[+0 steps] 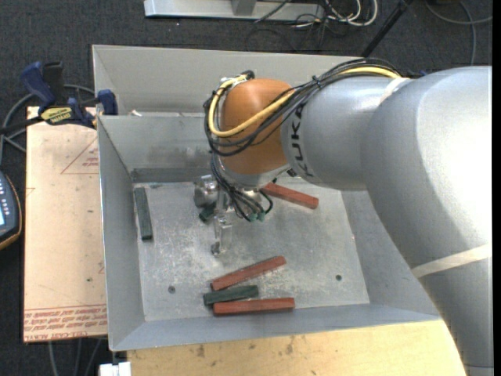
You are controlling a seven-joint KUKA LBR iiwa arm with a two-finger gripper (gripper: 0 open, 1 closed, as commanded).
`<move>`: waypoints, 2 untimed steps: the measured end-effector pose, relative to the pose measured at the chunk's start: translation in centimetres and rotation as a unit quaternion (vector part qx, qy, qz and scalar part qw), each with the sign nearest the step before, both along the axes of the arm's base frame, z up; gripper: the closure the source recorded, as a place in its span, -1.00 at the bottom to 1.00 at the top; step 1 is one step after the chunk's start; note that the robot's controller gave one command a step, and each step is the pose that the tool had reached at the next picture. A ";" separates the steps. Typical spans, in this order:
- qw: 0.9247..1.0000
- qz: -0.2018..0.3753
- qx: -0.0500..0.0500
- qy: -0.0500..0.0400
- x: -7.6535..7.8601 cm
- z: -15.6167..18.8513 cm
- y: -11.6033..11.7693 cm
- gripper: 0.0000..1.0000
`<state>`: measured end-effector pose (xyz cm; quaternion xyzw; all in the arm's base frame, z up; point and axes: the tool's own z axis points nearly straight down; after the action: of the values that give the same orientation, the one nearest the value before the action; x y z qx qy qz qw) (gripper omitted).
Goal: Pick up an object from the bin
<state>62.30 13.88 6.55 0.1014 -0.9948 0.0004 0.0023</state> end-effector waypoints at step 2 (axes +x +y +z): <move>1.000 0.001 0.002 -0.003 0.1 0.5 0.2 -1.00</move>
Offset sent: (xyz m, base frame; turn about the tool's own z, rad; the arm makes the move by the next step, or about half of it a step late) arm 0.0000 0.0000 0.0000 0.0000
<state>62.44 14.12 7.02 0.1019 -0.9948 -0.0009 -0.0006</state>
